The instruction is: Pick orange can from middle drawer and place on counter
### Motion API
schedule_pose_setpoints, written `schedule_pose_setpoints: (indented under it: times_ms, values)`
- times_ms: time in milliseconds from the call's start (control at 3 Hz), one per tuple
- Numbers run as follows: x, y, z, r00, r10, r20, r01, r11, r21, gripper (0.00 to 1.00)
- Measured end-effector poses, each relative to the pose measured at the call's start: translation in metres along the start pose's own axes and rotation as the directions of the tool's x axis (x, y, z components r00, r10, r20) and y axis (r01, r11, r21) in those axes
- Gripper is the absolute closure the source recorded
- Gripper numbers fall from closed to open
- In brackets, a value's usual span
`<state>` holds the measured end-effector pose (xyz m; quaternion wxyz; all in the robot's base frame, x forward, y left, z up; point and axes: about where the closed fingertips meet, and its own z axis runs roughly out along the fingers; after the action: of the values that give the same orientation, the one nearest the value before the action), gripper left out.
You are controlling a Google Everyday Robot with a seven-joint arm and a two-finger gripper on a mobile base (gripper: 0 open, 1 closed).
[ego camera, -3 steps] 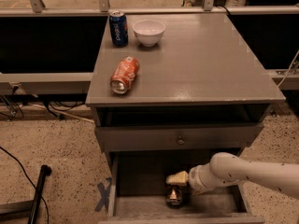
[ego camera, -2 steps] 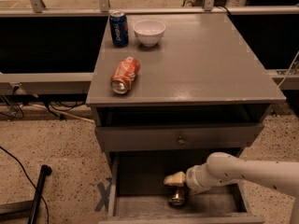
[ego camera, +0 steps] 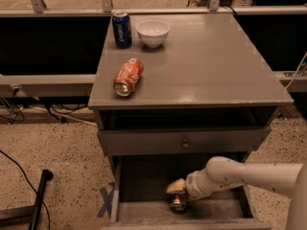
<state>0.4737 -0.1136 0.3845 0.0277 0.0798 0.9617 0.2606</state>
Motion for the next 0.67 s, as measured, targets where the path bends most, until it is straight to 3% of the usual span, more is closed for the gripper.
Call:
schedule_pose_setpoints:
  times_ms: [667]
  values:
    - [0.001, -0.0014, 0.0083, 1.0, 0.003, -0.011, -0.003, 1.0, 0.005, 0.49]
